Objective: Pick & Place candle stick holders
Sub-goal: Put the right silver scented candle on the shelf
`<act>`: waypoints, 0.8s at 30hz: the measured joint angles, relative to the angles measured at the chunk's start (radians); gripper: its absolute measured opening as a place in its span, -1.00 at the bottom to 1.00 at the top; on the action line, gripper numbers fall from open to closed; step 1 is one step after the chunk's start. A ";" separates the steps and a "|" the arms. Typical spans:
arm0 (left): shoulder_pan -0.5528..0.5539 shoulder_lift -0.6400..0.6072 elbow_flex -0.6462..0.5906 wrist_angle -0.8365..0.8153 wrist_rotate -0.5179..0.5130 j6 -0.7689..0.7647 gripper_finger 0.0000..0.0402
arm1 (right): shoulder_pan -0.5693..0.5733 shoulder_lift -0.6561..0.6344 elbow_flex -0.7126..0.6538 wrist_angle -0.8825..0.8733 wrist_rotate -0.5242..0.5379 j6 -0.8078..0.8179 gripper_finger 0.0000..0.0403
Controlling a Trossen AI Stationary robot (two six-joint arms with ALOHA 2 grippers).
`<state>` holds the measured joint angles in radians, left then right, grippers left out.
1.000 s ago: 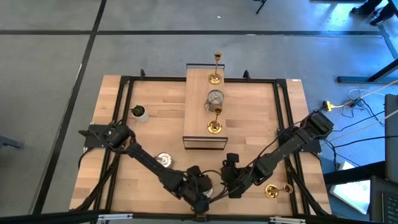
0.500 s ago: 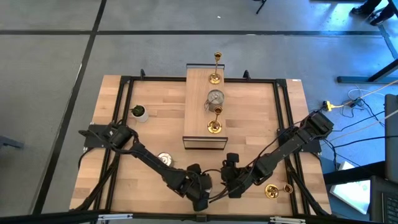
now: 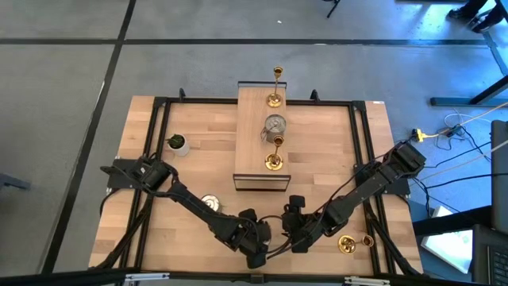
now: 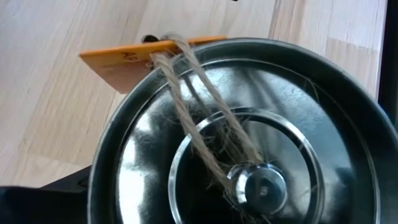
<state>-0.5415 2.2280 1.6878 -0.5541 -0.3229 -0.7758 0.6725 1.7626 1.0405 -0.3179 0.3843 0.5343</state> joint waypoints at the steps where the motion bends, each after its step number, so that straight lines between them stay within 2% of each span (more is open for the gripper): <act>1: 0.000 0.000 0.000 0.000 0.000 -0.002 0.79 | 0.000 0.000 0.000 0.000 0.000 0.000 0.46; 11: 0.003 -0.019 0.000 -0.030 -0.004 -0.038 0.79 | 0.000 0.000 0.000 0.000 0.000 0.000 0.46; 24: -0.010 -0.176 0.080 -0.150 -0.107 -0.082 0.79 | 0.000 0.000 0.000 0.011 -0.004 -0.026 0.46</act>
<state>-0.5518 2.0515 1.7681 -0.7040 -0.4296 -0.8578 0.6724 1.7626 1.0401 -0.3070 0.3806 0.5087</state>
